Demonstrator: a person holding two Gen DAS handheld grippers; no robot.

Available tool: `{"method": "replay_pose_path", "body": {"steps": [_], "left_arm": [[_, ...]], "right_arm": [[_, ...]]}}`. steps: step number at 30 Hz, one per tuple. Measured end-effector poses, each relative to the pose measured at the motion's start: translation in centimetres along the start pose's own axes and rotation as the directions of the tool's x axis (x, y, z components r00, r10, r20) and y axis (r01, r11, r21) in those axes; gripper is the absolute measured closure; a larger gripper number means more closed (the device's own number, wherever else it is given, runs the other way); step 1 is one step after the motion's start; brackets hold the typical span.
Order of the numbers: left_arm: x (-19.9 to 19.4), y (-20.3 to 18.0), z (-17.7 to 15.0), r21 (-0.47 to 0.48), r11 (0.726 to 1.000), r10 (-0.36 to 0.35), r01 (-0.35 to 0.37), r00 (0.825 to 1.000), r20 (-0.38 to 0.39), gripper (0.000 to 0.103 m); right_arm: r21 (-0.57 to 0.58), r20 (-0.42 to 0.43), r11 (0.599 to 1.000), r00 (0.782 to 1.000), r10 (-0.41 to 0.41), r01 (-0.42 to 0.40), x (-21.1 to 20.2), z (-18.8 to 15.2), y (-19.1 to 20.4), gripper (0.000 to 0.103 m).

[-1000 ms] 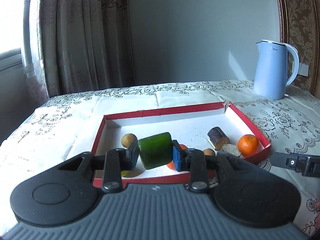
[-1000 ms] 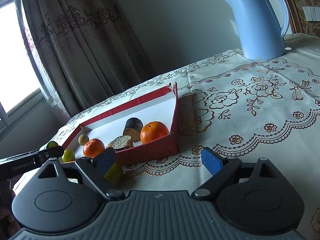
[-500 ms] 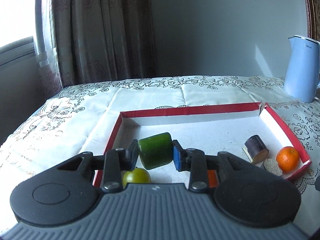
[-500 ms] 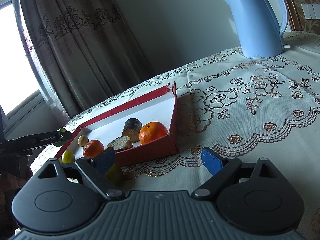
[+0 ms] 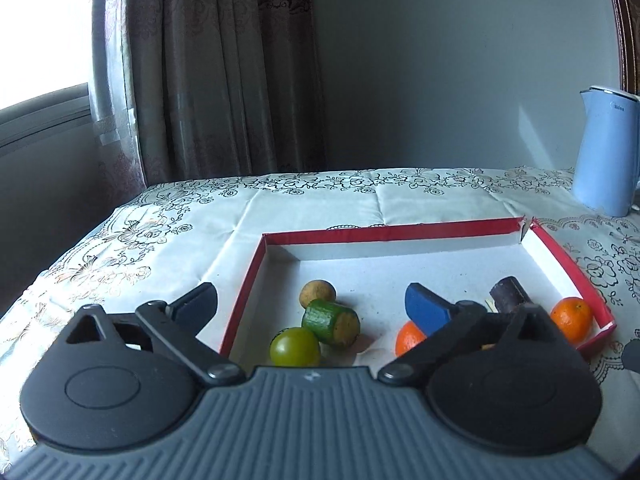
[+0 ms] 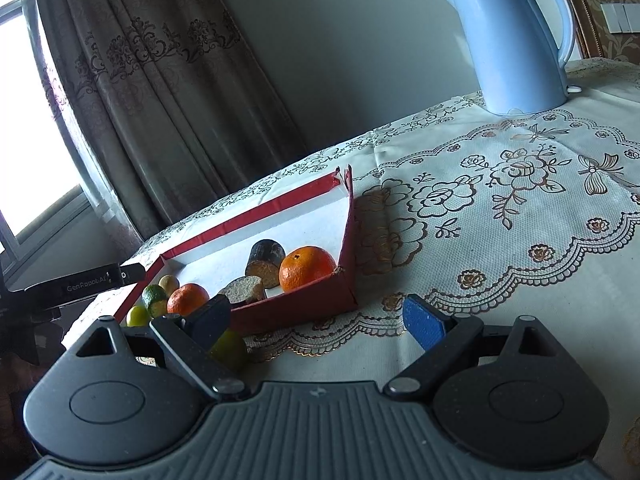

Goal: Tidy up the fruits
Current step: 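Open the left gripper and withdraw it from the tray, then move the right gripper to the cut green lime half and grasp it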

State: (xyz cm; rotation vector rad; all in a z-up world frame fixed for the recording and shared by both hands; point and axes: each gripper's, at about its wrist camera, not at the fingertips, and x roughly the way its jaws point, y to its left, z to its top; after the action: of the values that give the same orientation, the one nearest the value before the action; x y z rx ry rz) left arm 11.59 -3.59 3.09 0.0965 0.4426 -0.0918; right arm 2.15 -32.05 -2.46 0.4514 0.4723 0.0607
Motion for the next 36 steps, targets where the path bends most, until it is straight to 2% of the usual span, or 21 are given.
{"method": "replay_pose_path", "body": {"steps": [6,12,16,17,19,22,26,28,30,36], "left_arm": [[-2.8,1.6,-2.2,-0.027,1.000,-0.009,0.008,0.999,-0.038,0.000],[-4.2,4.1,-5.4,-0.085,0.996,0.034,-0.040,0.997,-0.065,0.000],[-4.2,6.2,-6.9,-0.158,0.984,0.066,-0.078,0.995,-0.081,0.000],[-4.1,6.5,-7.1,-0.178,0.981,0.064,-0.081,0.993,-0.096,0.000],[-4.1,7.3,-7.2,-0.219,0.974,0.045,-0.066,0.994,-0.101,0.000],[-3.8,7.3,-7.3,-0.223,0.972,0.053,-0.081,0.990,-0.129,0.000],[-4.0,5.9,-7.4,-0.143,0.984,0.091,-0.110,0.987,-0.133,0.000],[-4.4,5.0,-7.4,-0.089,0.988,0.117,-0.126,0.988,-0.103,0.000],[-4.2,4.5,-7.4,-0.064,0.989,0.124,-0.132,0.986,-0.107,0.000],[-3.9,5.3,-7.4,-0.110,0.987,0.106,-0.120,0.987,-0.124,0.000]], "right_arm": [[-0.023,0.033,1.000,0.999,0.017,-0.017,-0.5,-0.1,0.3,0.010],[-0.113,0.091,0.993,0.995,0.045,-0.035,-1.4,-0.4,1.6,0.010],[-0.187,0.185,0.979,0.976,0.117,-0.082,-3.0,-1.0,2.9,0.008],[-0.217,0.200,0.972,0.970,0.138,-0.094,-3.3,-1.3,3.2,0.002],[-0.283,0.208,0.953,0.963,0.171,-0.108,-3.7,-1.8,4.0,0.000],[-0.363,0.195,0.926,0.964,0.182,-0.101,-4.1,-2.3,5.3,0.000],[-0.419,0.076,0.902,0.986,0.151,-0.106,-3.4,-3.2,7.4,0.000],[-0.431,0.018,0.896,0.992,0.126,-0.106,-2.8,-3.7,8.3,0.000],[-0.430,-0.023,0.897,0.995,0.099,-0.099,-2.2,-4.0,9.1,0.000],[-0.423,-0.129,0.897,0.988,0.080,-0.128,-0.7,-5.2,10.8,0.000]]}}
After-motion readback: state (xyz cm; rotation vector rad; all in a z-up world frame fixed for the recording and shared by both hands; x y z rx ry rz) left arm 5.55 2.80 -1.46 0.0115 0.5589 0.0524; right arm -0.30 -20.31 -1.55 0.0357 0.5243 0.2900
